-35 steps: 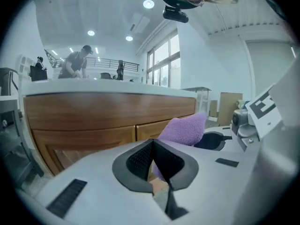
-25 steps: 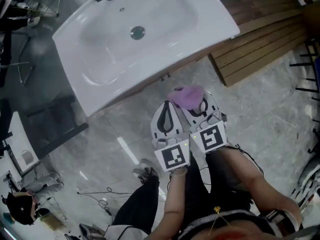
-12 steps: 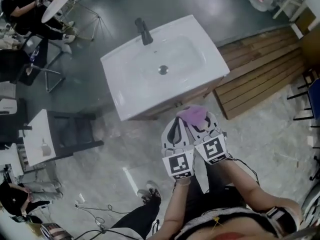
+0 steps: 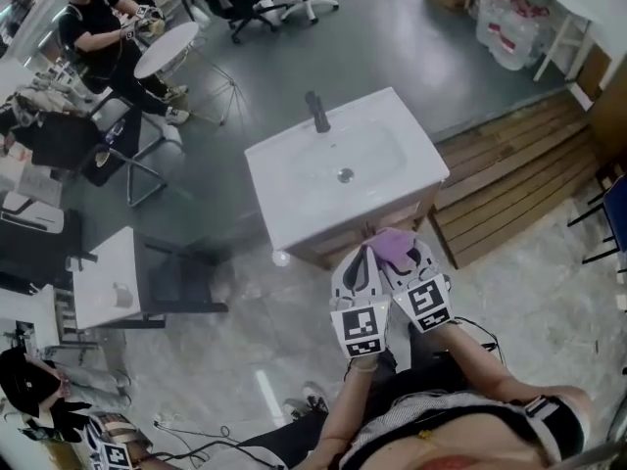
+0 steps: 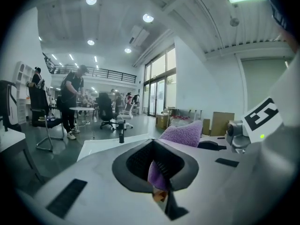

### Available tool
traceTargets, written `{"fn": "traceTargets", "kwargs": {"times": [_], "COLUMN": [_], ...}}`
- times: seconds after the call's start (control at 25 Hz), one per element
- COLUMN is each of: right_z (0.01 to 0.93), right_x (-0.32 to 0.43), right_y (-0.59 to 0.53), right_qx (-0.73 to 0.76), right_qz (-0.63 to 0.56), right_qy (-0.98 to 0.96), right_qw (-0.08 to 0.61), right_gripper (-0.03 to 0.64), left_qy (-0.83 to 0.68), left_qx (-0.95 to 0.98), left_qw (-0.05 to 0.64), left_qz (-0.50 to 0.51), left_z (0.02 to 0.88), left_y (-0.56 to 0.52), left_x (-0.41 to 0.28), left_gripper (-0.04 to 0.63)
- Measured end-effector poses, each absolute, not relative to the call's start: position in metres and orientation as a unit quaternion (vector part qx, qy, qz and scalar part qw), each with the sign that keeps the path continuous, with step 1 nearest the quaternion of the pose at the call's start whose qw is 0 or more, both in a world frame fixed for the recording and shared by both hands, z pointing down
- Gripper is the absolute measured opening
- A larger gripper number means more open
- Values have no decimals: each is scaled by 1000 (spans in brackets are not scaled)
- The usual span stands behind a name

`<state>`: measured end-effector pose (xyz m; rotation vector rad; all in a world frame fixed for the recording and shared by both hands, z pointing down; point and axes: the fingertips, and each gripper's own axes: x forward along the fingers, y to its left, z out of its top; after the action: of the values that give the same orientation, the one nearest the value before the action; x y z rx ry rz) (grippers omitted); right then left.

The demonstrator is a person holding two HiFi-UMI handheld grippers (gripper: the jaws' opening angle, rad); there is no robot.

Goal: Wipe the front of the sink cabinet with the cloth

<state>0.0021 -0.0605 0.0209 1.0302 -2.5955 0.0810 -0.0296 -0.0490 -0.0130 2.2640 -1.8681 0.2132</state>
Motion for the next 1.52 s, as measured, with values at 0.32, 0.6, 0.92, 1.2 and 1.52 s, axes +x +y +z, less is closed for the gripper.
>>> {"fn": "traceTargets", "kwargs": {"times": [0.32,0.6,0.92,1.2,1.52], "right_z": [-19,-31,-55,-86,-88], "right_x": [-5,7,21,19,29], "right_y": [-26,0,-12,-34,-45], "right_qx": [377,393,384,376,371], "right_qz": [1,-2,-20,-43,-40], "right_qy": [-913,-908,-913,-919,-921], "right_qw": [154,142,134,111,110], "right_gripper": [183,183,183,183,183], "left_qy": [-634,-638,-655,-675,-686], "left_qx": [768,766,752,736,726], "left_qw": [59,51,60,42,29], "left_qz": [65,64,48,32,27], "left_z": [-57,-68,-79,-100,-103], "left_y": [-14,15,10,-8,-16], "left_x": [-47,-50,-40,-44,-31], "left_gripper": [0,0,0,0,0]}}
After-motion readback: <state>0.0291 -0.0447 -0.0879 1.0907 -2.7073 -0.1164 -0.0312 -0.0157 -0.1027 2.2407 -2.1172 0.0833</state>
